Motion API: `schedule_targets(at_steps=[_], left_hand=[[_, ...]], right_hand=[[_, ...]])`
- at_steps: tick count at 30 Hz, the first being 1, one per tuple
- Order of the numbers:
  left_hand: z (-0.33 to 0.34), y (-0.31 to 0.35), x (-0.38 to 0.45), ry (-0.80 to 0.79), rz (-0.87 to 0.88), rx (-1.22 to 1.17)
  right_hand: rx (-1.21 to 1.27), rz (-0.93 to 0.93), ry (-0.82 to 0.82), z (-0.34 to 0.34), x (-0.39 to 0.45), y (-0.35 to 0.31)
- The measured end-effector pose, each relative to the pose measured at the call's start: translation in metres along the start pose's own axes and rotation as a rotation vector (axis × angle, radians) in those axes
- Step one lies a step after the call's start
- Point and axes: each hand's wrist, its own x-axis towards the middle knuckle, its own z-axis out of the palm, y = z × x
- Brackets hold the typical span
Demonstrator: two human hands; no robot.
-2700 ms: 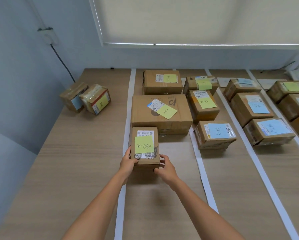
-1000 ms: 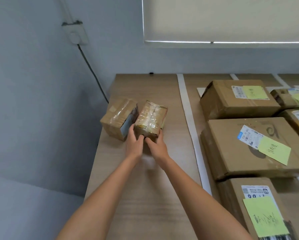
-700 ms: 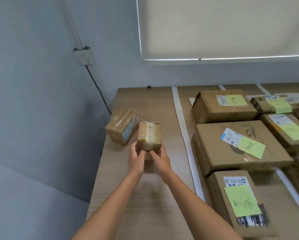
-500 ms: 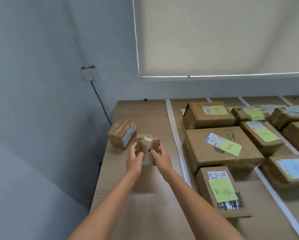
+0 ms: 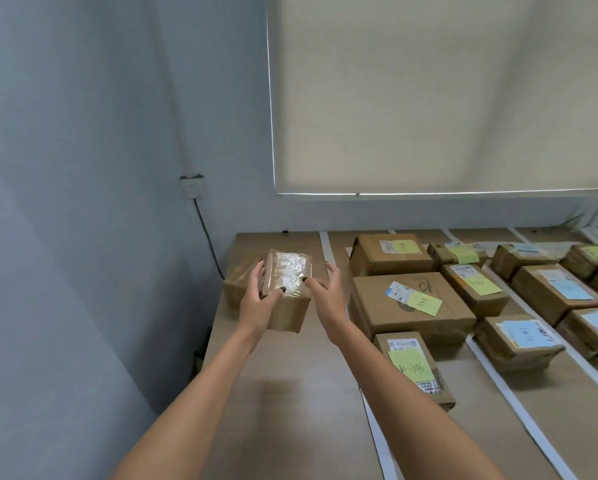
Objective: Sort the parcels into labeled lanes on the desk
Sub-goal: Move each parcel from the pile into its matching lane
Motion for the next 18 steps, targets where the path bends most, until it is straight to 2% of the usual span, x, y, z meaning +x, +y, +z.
schedule_targets(at_steps=[4, 9, 15, 18], left_hand=[[-0.004, 0.020, -0.007, -0.016, 0.050, -0.014], [-0.001, 0.027, -0.010, 0.031, -0.001, -0.031], [0.005, 0.032, -0.015, -0.014, 0.157, 0.266], [0.006, 0.029, -0.017, -0.025, 0.144, 0.370]], right_hand=[[0.053, -0.048, 0.026, -0.002, -0.006, -0.014], [0.017, -0.043, 0.059, -0.009, -0.013, -0.020], [0.117, 0.030, 0.110, -0.011, -0.022, -0.019], [0.155, 0.024, 0.129, -0.012, -0.029, -0.019]])
